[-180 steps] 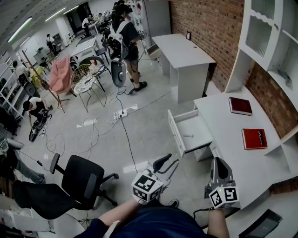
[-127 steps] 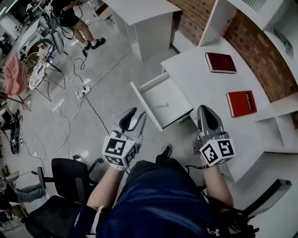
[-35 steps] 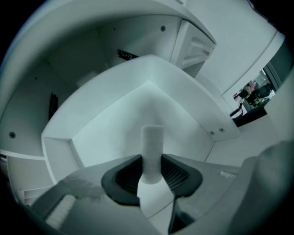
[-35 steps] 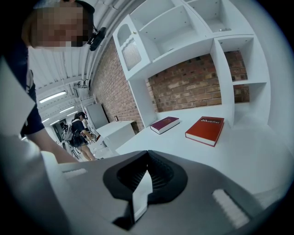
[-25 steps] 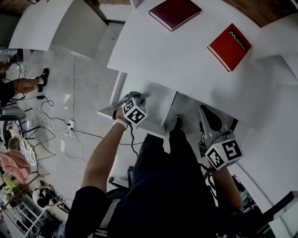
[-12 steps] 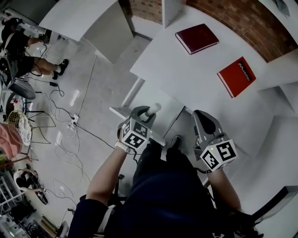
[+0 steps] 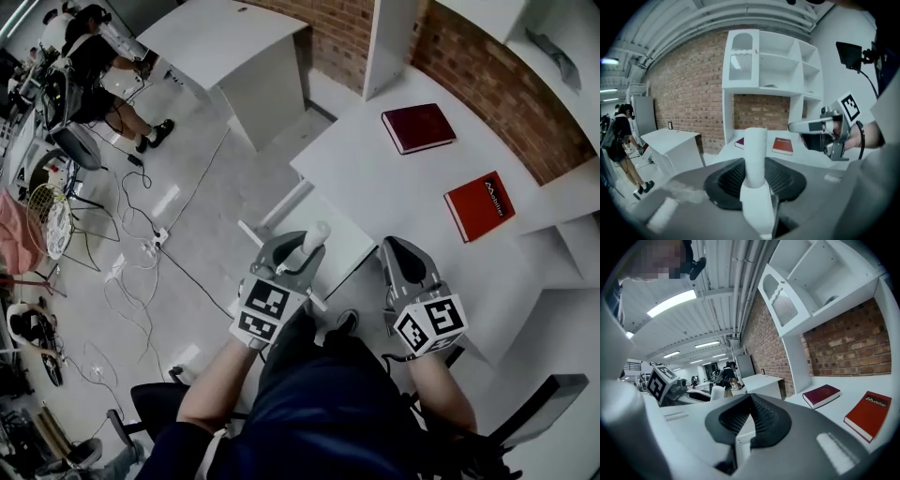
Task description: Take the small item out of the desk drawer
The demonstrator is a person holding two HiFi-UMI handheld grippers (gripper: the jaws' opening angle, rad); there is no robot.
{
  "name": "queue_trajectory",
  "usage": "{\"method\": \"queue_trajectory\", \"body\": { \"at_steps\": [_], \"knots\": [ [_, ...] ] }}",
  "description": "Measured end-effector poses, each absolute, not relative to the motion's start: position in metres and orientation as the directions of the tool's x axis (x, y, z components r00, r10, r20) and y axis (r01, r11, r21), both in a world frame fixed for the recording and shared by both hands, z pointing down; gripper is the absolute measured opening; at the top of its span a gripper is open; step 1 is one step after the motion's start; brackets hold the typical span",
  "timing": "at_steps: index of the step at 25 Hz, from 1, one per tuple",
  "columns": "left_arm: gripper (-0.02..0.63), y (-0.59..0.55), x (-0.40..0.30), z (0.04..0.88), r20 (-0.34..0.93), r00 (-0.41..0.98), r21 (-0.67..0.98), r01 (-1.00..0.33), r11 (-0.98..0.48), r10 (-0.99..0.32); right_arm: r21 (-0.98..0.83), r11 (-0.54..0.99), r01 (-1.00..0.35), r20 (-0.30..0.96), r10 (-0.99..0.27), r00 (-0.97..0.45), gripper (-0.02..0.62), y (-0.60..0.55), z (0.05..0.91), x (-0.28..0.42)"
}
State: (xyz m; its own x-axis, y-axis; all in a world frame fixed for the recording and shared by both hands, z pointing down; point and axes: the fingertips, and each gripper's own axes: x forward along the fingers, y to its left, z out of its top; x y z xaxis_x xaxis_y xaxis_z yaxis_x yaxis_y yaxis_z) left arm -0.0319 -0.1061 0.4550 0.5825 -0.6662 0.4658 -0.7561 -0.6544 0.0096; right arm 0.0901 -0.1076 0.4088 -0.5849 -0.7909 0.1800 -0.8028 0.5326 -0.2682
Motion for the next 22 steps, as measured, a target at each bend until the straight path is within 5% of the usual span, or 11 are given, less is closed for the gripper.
{"method": "queue_trajectory", "body": {
  "at_steps": [10,22],
  "knots": [
    [0.137,-0.112,-0.052,0.360,0.226,0.555,0.065,-0.828,-0.556,-0.800,-0.192,0.595,-0.780,0.020,-0.792,-0.610,0.002,-0.114,0.337,0.071],
    [0.137,-0.136,-0.090,0.305,0.100,0.550,0.075,-0.835,-0.545,-0.829,-0.116,0.582,-0.805,-0.055,-0.813,-0.580,0.002,-0.128,0.291,0.041]
  ]
}}
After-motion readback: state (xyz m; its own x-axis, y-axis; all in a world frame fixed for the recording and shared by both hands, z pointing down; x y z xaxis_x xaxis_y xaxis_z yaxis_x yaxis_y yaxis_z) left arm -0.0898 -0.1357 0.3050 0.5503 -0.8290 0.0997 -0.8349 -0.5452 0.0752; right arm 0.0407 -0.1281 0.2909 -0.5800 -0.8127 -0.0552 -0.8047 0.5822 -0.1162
